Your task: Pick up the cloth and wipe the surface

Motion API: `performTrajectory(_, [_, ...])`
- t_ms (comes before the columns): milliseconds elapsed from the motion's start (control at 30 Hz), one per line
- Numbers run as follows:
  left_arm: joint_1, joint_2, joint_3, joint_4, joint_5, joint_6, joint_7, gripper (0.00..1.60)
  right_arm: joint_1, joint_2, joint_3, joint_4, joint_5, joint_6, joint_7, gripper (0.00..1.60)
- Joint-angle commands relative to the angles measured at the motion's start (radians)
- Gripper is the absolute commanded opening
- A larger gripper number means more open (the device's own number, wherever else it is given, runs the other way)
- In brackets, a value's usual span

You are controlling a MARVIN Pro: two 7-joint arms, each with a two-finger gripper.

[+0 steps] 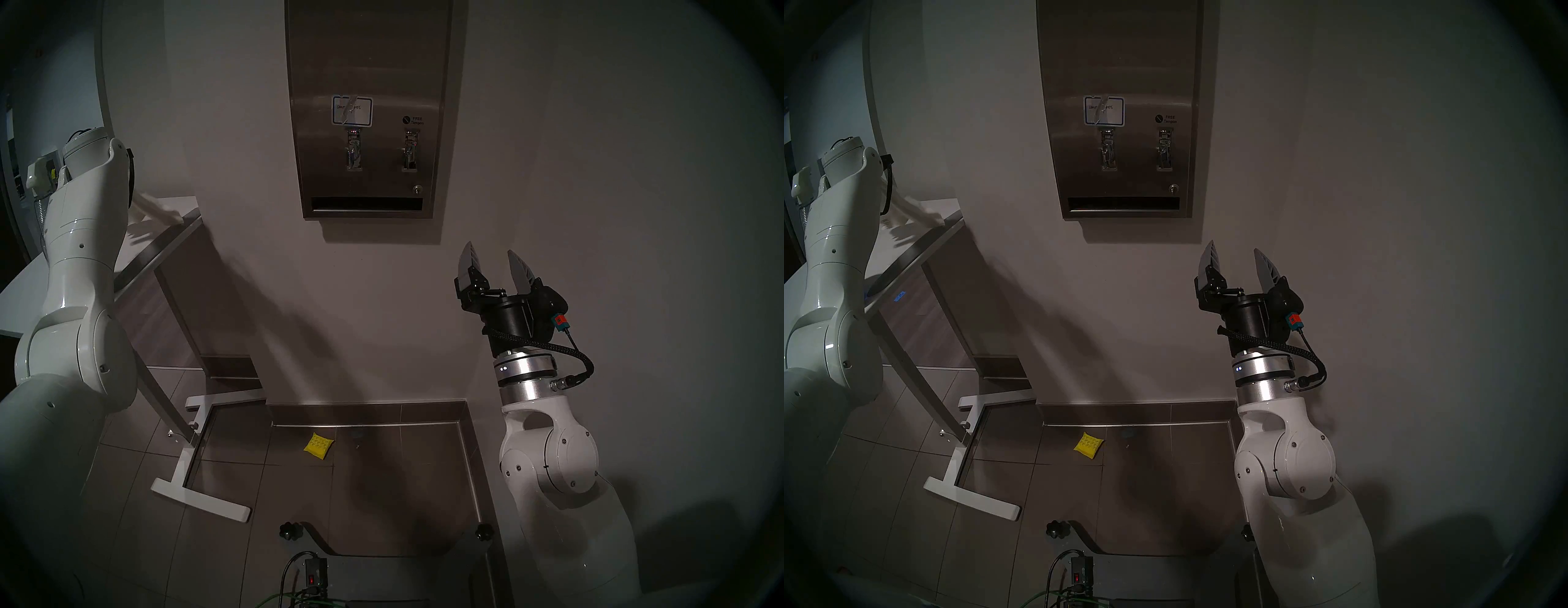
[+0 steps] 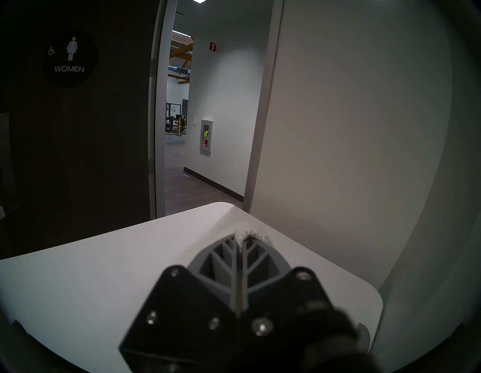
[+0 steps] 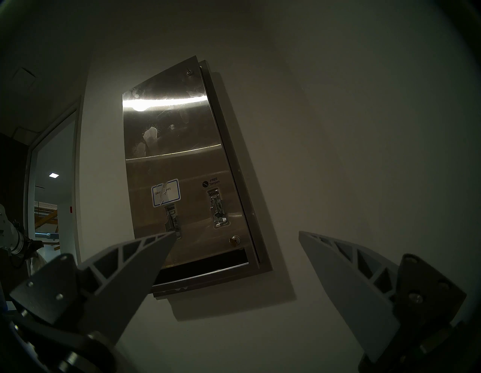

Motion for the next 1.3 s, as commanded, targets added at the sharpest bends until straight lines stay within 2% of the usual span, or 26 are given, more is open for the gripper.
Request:
performTrajectory(0, [-0.1,0.0,0.008,0.006,0.001,-0.024,-0.001,1.6,0.009,-0.002,0.001,-0.033,-0.003,-0.01,0.002,1.6])
performTrajectory(100, [-0.108,-0.006,0.003,0.013,-0.008,-0.018,0.0,1.6,0.009,-0.003,0.001,-0.033,-0.004,-0.01,0.003,1.6])
performTrajectory(233, [-0.142,-0.03,-0.037,0.04,-0.053,0.023,0.008,1.6,0.009,-0.005,0.002,-0.033,-0.004,-0.01,0.004,1.6])
performTrajectory(733, [-0.187,-0.057,-0.029,0.056,-0.058,0.057,0.068,1.6,0.008,-0.009,0.003,-0.033,-0.005,-0.009,0.008,1.6])
performTrajectory(767, [-0.192,-0.062,-0.028,0.053,-0.059,0.059,0.08,1.28,0.008,-0.009,0.004,-0.032,-0.006,-0.009,0.008,1.6])
performTrajectory(800, [-0.192,-0.062,-0.028,0.053,-0.059,0.059,0.08,1.28,0.008,-0.009,0.004,-0.032,-0.006,-0.009,0.008,1.6])
performTrajectory(833, [-0.194,-0.063,-0.028,0.054,-0.059,0.058,0.085,0.65,0.008,-0.009,0.004,-0.033,-0.006,-0.009,0.009,1.6])
performTrajectory(900, [-0.198,-0.067,-0.025,0.057,-0.057,0.056,0.099,0.0,0.008,-0.01,0.004,-0.033,-0.006,-0.009,0.009,1.6])
performTrajectory(1067, [-0.205,-0.074,-0.036,0.057,-0.069,0.061,0.115,0.0,0.007,-0.011,0.005,-0.033,-0.006,-0.009,0.01,1.6])
performTrajectory(1100, [-0.205,-0.076,-0.038,0.056,-0.071,0.06,0.118,0.9,0.007,-0.012,0.005,-0.033,-0.007,-0.008,0.01,1.6])
performTrajectory(1133, [-0.203,-0.076,-0.038,0.053,-0.072,0.061,0.118,1.6,0.007,-0.012,0.005,-0.033,-0.007,-0.008,0.011,1.6])
performTrajectory(1267, [-0.215,-0.096,-0.072,0.052,-0.103,0.094,0.14,1.6,0.007,-0.013,0.006,-0.033,-0.007,-0.008,0.012,1.6])
